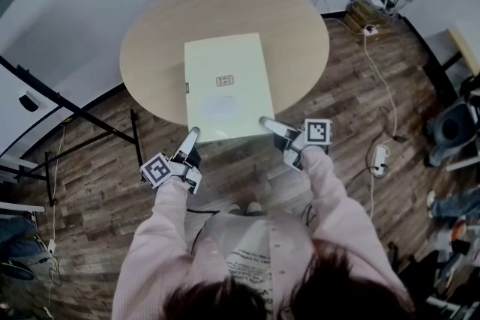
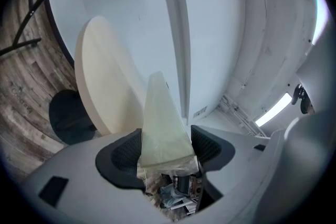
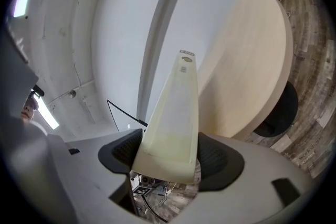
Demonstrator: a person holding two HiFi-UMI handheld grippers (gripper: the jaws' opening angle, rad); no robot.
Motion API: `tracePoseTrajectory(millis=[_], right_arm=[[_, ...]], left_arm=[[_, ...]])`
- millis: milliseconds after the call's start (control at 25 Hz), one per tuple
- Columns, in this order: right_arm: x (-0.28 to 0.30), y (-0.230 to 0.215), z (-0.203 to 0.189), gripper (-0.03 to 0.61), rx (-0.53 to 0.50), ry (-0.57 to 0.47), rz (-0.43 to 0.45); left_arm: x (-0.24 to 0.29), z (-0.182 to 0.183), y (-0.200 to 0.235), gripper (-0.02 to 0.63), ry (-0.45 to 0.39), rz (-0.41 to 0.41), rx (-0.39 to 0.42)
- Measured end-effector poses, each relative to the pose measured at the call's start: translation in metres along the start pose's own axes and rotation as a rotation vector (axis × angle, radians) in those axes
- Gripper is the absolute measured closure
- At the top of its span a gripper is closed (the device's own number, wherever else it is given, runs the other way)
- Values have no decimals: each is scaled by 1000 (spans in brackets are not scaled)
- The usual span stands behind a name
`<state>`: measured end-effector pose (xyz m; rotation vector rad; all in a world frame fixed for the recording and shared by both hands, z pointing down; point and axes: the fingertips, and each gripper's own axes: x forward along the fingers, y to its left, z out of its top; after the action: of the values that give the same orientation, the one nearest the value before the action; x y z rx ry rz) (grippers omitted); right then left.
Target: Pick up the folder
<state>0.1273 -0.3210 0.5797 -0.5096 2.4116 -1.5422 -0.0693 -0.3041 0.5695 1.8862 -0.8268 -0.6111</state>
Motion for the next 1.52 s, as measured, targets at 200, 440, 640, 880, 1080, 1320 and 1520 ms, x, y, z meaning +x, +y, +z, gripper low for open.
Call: tracePoseTrajectory(millis=[200,440,640,880,1080,1320,1520], right_arm=[[1,23,8,252,-40,-15,30],[-1,50,13,250,-74,-32,64],[0,65,17,250,-94,-45,63],[0,92,22,250,-135,-60,82],[-3,113,24,249,-190,-70,99],[-11,135,24,249,-223,-75,100],[-16,151,22,247,-250,-73,103]], left_arm=[[-1,8,-21,305,-20,-27,7],[-4,14,-43,305,-33,-55,60],[-9,23,-58,305,-49,-68,76],[-13,35,-82,305,-66,-102,131],[-19,40,-101,305,-79,-117,163],[-24,45,-127,304,-91,-152,211],[-29,46,-147,305,-107,-178,243]])
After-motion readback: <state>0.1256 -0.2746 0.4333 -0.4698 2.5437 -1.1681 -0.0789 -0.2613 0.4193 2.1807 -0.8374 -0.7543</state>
